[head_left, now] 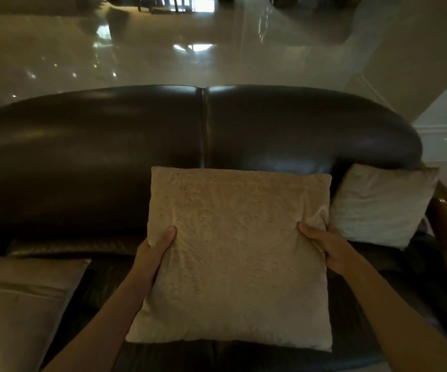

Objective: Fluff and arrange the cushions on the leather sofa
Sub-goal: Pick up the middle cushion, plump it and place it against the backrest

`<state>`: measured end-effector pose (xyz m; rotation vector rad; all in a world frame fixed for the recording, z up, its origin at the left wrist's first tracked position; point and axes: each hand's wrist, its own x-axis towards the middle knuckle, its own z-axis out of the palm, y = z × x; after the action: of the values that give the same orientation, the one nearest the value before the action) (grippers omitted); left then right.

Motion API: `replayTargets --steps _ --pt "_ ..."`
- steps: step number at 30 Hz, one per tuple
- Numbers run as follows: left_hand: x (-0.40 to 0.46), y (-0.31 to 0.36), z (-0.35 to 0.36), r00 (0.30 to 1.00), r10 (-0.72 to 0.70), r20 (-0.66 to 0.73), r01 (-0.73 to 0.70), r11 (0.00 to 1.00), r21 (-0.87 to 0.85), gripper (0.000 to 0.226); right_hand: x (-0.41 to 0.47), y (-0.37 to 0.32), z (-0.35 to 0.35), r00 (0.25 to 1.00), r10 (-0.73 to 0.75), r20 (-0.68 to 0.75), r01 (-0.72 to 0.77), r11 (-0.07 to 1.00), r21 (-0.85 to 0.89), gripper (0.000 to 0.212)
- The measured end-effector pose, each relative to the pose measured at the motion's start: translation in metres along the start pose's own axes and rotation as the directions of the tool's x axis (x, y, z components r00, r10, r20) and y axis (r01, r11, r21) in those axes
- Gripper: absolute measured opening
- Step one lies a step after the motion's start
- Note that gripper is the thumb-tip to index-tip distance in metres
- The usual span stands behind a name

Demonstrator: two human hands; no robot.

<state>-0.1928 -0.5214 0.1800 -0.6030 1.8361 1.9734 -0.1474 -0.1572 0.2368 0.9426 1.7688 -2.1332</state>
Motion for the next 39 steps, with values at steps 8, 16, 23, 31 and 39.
replayTargets --steps 8,16,23,31,39 --pt "0.038 0.004 -0.004 0.997 -0.076 0.015 0.077 0.996 -0.056 0.100 0.025 -0.017 0.012 0.996 -0.084 0.012 0.084 0.996 -0.035 0.093" --pt "0.061 0.015 0.013 0.992 -0.123 0.000 0.122 0.990 -0.064 0.108 0.068 -0.025 0.008 0.990 -0.128 -0.057 0.122 0.988 -0.098 0.060" --pt "0.082 0.028 0.024 0.990 -0.141 -0.023 0.134 0.974 -0.185 0.099 0.132 -0.023 0.008 0.999 -0.045 -0.028 0.044 0.998 -0.045 0.099" --pt "0.132 0.009 0.013 0.967 -0.221 -0.128 0.181 0.947 -0.266 0.110 0.186 0.004 0.033 1.000 0.013 -0.005 -0.012 0.992 0.126 0.087" --pt "0.182 -0.017 0.003 0.934 -0.307 -0.182 0.237 0.915 -0.327 0.080 0.223 0.026 0.060 1.000 0.010 0.001 -0.010 0.991 0.130 0.070"
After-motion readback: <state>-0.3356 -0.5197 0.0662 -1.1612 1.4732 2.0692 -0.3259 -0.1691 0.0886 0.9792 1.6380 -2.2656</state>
